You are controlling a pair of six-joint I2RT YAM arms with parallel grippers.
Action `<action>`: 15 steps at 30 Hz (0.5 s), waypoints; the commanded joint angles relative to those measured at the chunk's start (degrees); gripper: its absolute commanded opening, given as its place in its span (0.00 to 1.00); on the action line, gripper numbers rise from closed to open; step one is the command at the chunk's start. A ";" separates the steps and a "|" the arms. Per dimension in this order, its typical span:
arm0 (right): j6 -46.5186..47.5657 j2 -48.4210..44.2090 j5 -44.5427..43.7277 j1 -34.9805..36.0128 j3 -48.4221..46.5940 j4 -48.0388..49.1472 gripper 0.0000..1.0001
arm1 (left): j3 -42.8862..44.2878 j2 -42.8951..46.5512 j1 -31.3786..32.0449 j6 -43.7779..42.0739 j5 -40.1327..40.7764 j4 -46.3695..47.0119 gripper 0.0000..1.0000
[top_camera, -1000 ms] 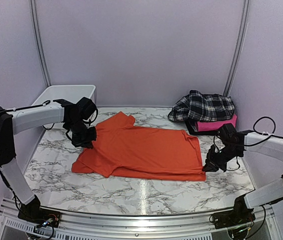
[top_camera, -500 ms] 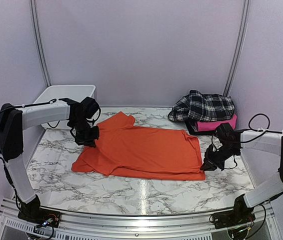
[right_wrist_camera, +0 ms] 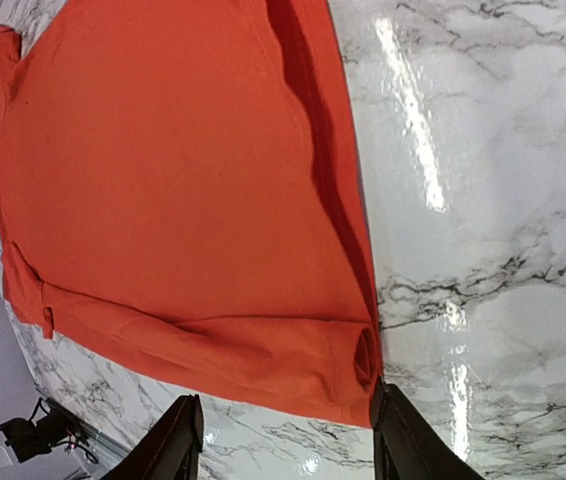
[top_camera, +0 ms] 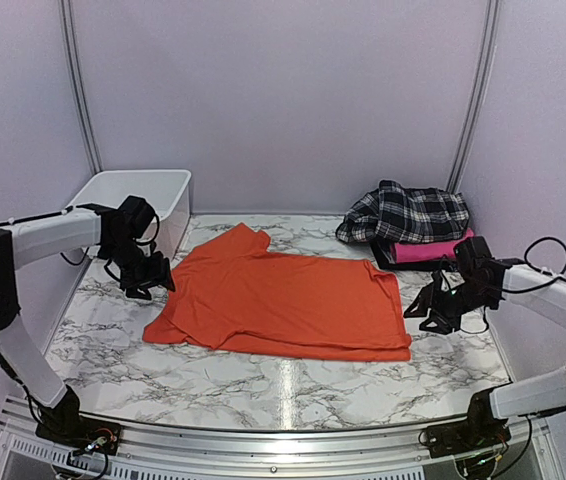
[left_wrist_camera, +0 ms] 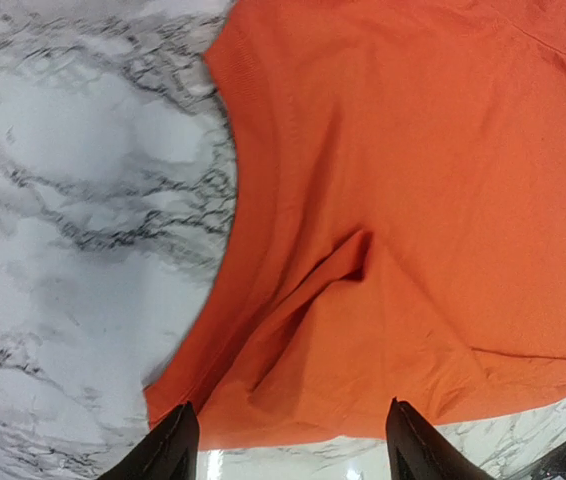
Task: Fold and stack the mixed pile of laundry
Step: Fold the flattened T-shirt at the center of the board.
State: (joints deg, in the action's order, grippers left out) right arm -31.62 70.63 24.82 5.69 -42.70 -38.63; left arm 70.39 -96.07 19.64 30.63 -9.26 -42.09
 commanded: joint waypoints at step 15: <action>-0.28 0.31 2.99 0.02 13.33 4.95 0.46 | -20.15 10.77 -3.86 2.99 2.27 1.54 0.53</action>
State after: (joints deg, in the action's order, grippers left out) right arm -31.44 69.32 27.88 5.69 -29.93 -37.04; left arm 51.99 -84.20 16.34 34.09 -7.22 -41.71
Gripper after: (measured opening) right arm 0.478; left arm 0.541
